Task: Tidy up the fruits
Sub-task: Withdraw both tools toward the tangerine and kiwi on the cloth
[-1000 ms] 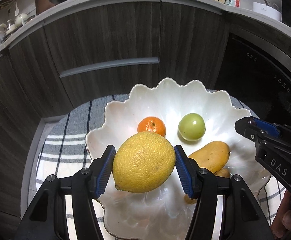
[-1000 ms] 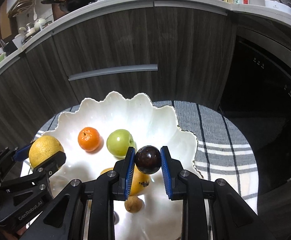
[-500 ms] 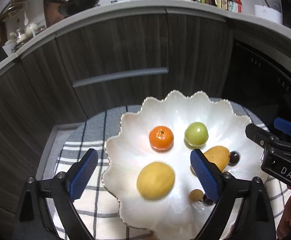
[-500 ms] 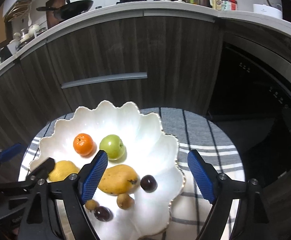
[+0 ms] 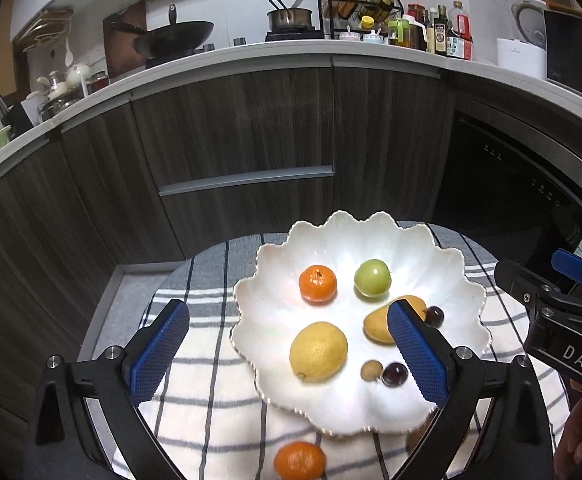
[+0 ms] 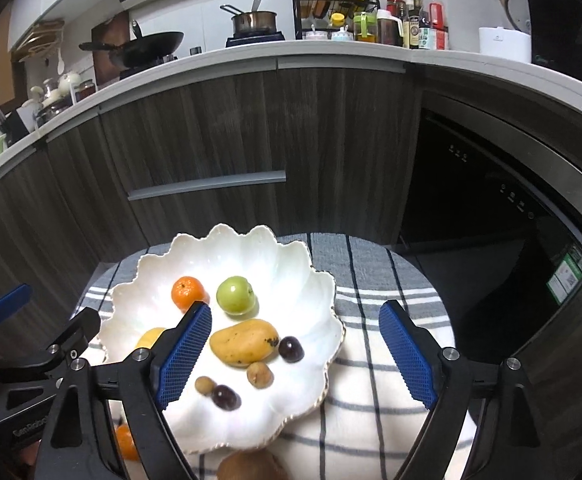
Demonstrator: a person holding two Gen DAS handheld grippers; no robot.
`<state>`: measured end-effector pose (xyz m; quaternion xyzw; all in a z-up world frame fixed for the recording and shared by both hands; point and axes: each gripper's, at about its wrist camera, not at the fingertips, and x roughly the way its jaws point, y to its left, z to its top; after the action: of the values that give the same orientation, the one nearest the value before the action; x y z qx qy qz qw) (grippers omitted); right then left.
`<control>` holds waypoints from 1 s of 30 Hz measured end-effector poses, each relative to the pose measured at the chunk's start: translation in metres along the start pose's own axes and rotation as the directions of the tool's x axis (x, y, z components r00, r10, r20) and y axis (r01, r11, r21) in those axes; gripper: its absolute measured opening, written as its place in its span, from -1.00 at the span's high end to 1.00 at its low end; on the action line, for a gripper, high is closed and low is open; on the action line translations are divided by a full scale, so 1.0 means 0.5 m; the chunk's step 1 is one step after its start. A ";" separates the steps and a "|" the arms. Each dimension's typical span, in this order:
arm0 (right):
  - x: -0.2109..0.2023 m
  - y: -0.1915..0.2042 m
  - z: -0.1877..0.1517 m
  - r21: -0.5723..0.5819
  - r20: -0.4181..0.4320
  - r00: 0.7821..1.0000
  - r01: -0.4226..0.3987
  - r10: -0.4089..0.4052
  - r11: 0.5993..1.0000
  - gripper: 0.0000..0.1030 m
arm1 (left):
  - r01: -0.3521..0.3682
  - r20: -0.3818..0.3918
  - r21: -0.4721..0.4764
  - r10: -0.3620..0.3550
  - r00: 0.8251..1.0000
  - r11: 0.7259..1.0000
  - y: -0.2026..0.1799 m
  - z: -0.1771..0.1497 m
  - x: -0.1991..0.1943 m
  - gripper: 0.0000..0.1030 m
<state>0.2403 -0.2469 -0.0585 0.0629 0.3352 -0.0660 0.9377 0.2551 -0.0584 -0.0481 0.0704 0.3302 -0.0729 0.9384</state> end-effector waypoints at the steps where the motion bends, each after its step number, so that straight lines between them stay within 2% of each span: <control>1: -0.008 -0.001 -0.003 0.000 0.002 1.000 -0.002 0.002 1.000 -0.68 | -0.004 0.002 -0.002 0.004 1.000 1.000 0.002 -0.005 -0.008 -0.96; 18: -0.079 0.024 -0.106 -0.055 -0.017 1.000 -0.002 0.002 0.998 -0.68 | -0.028 -0.021 -0.027 0.028 0.999 0.999 0.021 -0.130 -0.070 -0.98; 30: -0.055 0.035 -0.198 -0.099 -0.050 0.999 -0.016 0.011 0.995 -0.68 | -0.002 -0.059 -0.036 0.000 0.998 0.999 0.022 -0.227 -0.046 -0.95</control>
<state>0.1606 -0.2116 -0.1158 0.0203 0.3609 -0.0415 0.9315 0.1704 -0.0251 -0.1204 0.0559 0.3592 -0.0643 0.9294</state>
